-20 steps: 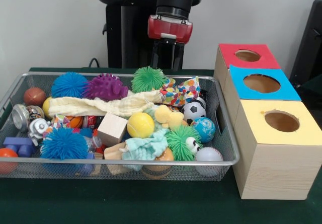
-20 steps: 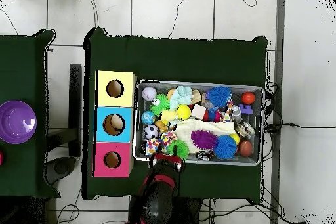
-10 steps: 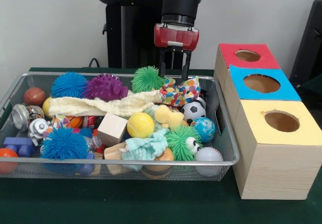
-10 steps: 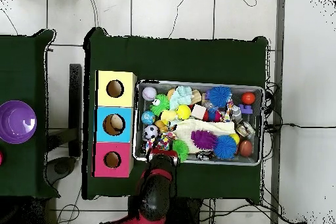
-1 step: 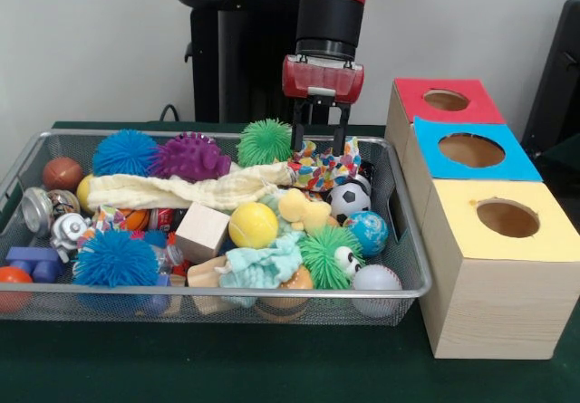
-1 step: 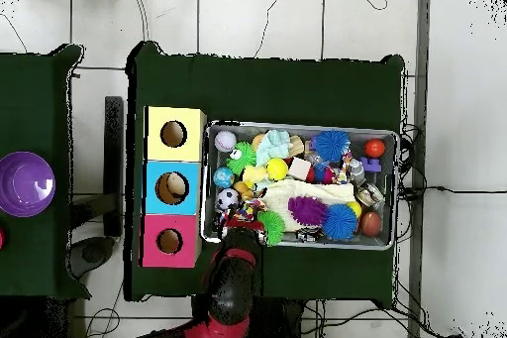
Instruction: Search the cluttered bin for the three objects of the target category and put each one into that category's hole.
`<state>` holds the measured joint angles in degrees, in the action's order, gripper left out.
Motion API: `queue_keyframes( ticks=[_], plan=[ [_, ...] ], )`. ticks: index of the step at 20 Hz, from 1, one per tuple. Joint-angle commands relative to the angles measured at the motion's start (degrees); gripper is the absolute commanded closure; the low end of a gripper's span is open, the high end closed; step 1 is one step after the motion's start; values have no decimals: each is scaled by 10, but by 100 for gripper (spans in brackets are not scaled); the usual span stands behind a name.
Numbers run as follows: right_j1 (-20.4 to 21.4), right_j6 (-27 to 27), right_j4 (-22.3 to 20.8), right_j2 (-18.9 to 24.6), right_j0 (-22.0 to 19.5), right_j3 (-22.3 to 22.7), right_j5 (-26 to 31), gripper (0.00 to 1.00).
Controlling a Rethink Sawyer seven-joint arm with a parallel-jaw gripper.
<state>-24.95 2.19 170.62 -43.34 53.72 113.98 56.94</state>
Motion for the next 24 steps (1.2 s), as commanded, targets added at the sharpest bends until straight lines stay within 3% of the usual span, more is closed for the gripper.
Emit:
queue_keyframes(
  ticks=[1,7,17,24],
  plan=[
    [-15,49,37,64,-26,-110,-25,0],
    [-79,134,32,56,15,-125,-35,0],
    [-55,116,26,104,-2,-120,-20,0],
    [-77,156,9,133,31,-105,-21,0]
  ],
)
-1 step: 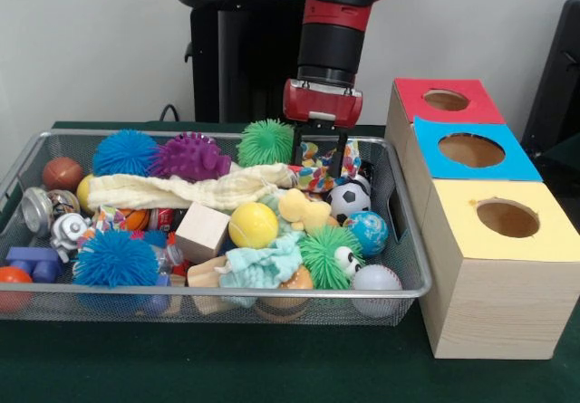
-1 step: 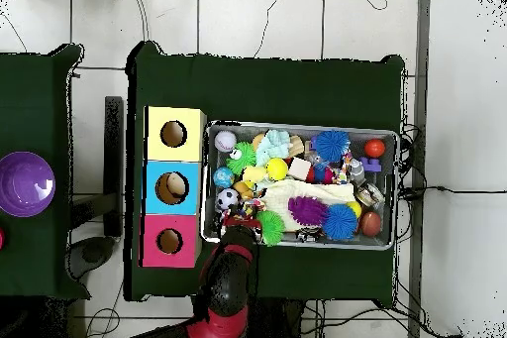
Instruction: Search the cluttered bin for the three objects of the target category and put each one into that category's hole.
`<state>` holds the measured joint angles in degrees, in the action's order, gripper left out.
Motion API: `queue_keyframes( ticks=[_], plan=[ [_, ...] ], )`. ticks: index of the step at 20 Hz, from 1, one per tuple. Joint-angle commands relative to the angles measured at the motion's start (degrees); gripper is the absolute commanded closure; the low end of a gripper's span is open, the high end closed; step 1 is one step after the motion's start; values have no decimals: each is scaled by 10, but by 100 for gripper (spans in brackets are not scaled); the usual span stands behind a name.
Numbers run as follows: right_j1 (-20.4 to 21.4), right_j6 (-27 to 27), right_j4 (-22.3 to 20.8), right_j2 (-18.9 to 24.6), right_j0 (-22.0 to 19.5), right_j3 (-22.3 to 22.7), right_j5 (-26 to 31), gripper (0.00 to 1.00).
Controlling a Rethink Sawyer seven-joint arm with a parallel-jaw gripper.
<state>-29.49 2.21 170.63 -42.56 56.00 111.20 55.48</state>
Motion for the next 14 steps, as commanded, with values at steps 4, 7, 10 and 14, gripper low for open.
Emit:
queue_keyframes(
  ticks=[4,7,10,14],
  plan=[
    [-32,151,7,132,9,-74,-7,0],
    [-31,148,6,141,8,-76,-10,0],
    [-40,161,7,134,11,-81,-13,0],
    [-44,175,5,136,18,-79,-25,0]
  ],
)
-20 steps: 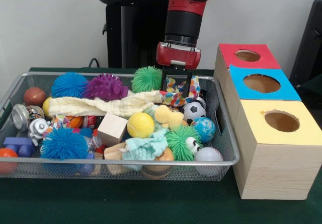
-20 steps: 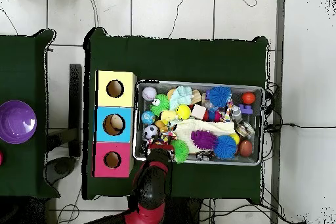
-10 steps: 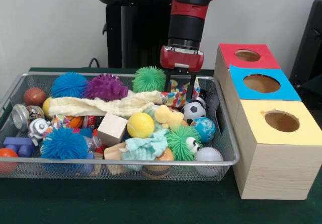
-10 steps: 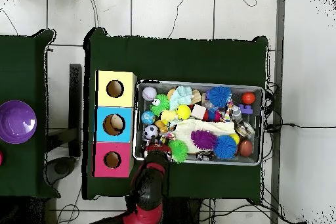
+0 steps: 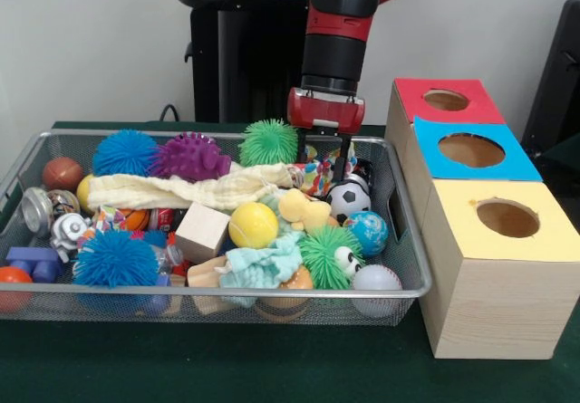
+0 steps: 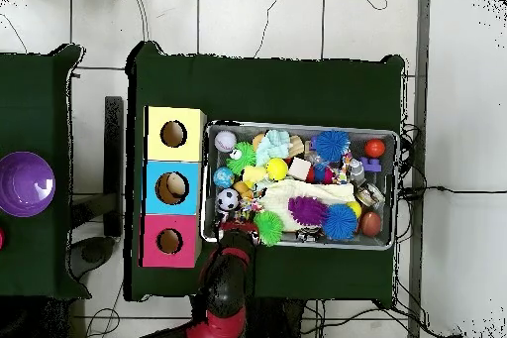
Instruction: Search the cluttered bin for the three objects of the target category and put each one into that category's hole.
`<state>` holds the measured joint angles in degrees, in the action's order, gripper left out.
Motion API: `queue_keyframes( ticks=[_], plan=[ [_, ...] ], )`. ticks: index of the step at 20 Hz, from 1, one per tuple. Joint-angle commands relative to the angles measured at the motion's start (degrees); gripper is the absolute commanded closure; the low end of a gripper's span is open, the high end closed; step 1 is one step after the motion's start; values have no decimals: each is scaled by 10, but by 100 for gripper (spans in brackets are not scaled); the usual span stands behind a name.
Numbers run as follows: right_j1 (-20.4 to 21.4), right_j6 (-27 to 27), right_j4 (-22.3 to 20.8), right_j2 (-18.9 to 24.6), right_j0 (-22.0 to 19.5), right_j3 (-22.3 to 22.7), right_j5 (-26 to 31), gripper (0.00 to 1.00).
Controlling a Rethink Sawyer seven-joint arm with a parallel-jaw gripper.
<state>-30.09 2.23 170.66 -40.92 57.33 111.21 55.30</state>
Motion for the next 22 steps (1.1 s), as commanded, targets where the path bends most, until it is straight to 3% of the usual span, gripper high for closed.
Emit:
queue_keyframes(
  ticks=[1,6,7,18,22],
  plan=[
    [-40,176,5,119,5,-80,-25,0],
    [-50,183,6,111,9,-82,-26,0],
    [-52,186,6,109,10,-82,-28,100],
    [-42,175,4,116,5,-78,-32,100],
    [-15,142,0,121,-5,-58,-34,100]
  ],
)
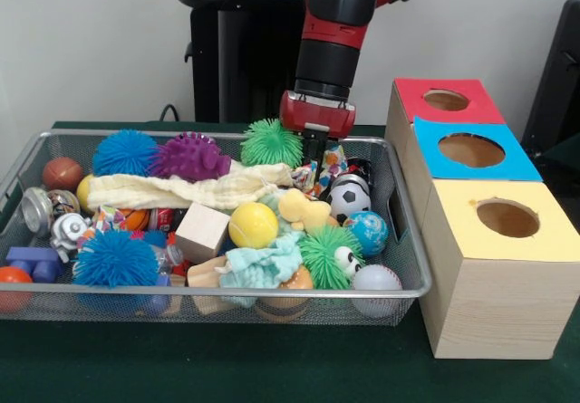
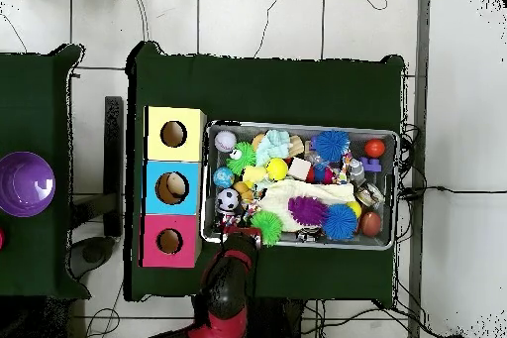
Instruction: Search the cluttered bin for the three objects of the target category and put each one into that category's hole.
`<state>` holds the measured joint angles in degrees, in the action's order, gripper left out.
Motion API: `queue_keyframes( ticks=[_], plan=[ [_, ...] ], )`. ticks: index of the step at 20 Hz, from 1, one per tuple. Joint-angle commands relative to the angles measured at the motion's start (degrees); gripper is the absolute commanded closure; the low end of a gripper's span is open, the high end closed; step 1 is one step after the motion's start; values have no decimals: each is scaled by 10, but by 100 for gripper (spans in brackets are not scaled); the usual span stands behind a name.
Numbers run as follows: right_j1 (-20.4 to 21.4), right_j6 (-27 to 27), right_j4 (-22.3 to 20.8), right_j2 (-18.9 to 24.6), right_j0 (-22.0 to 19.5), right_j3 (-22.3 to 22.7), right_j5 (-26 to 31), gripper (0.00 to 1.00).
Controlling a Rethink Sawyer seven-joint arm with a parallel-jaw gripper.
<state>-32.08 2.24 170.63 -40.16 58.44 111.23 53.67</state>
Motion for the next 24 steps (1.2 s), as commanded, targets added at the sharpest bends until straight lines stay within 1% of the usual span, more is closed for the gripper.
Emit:
queue_keyframes(
  ticks=[1,4,5,8,12,18,19,21,24],
  plan=[
    [20,144,-14,111,-24,-43,-11,100],
    [41,136,-24,97,-34,-23,5,100],
    [55,135,-35,92,-42,-15,12,100],
    [79,130,-60,83,-55,1,17,100],
    [99,113,-74,65,-70,9,17,100],
    [145,102,-131,35,-100,27,7,100],
    [157,104,-148,30,-109,31,5,100],
    [166,98,-157,21,-117,31,2,100],
    [190,96,-185,7,-133,34,-2,100]
  ],
)
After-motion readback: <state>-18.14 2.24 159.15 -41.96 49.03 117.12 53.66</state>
